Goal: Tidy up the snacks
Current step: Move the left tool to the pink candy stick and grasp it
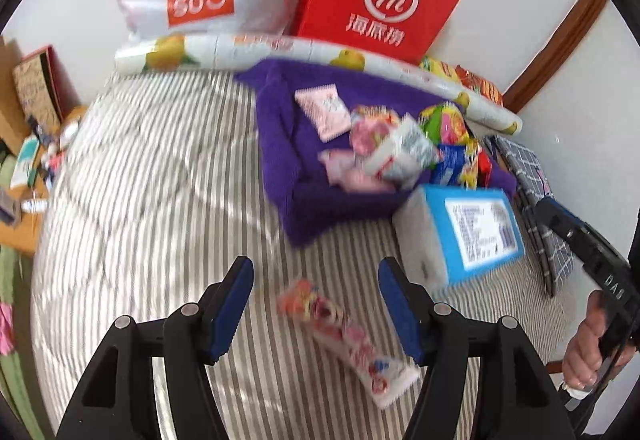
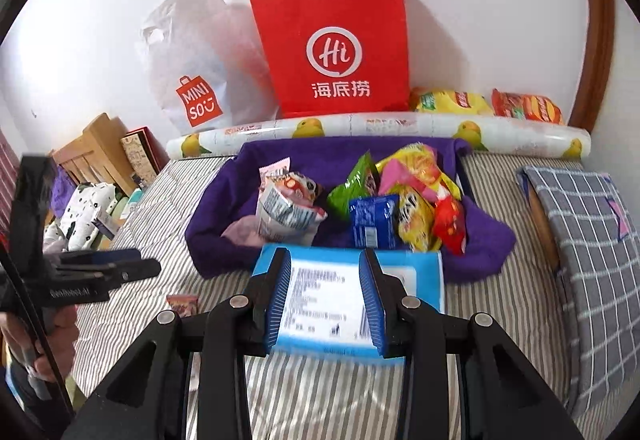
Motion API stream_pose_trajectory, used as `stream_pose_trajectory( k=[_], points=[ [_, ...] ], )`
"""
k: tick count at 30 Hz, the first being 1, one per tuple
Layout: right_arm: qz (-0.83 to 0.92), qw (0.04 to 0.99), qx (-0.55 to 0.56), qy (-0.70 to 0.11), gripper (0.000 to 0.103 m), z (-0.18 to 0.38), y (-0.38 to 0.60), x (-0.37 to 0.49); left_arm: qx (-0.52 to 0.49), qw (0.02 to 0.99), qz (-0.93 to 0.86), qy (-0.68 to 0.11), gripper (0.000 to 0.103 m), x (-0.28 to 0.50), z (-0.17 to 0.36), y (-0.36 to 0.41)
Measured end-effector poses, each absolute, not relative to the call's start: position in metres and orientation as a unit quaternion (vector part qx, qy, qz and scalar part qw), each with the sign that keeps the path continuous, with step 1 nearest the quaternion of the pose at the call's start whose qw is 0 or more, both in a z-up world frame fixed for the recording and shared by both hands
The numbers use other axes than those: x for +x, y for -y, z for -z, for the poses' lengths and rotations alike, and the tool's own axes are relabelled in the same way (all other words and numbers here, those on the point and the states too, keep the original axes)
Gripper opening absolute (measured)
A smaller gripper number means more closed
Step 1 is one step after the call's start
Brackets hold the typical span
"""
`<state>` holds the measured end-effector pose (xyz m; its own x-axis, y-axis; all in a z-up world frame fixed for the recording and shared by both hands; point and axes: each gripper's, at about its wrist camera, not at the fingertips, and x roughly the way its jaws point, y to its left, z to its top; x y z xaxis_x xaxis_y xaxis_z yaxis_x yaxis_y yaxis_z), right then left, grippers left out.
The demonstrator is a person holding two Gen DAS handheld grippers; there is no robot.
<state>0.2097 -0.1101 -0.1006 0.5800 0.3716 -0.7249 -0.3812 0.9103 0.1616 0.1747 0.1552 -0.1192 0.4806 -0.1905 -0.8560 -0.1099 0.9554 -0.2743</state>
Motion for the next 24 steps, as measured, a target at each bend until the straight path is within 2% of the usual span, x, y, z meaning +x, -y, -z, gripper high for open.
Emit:
stream_pose_trajectory(
  k=[12, 16, 24],
  points=[
    [-0.178, 0.888, 0.028, -0.423, 0.036, 0.117, 0.162, 0.177, -0.196, 0.819, 0.04, -0.538, 0.063, 0.137, 0.16, -0.142],
    [-0.165, 0.886, 0.035, -0.431, 0.036, 0.128, 0.18, 0.168, -0.18, 0.813, 0.043, -0.552, 0.063, 0.139, 0.171, -0.121],
    [-0.148, 0.88, 0.046, -0.448, 0.036, 0.143, 0.205, 0.159, -0.15, 0.833, 0.012, -0.532, 0.061, 0.149, 0.174, -0.099]
  ],
)
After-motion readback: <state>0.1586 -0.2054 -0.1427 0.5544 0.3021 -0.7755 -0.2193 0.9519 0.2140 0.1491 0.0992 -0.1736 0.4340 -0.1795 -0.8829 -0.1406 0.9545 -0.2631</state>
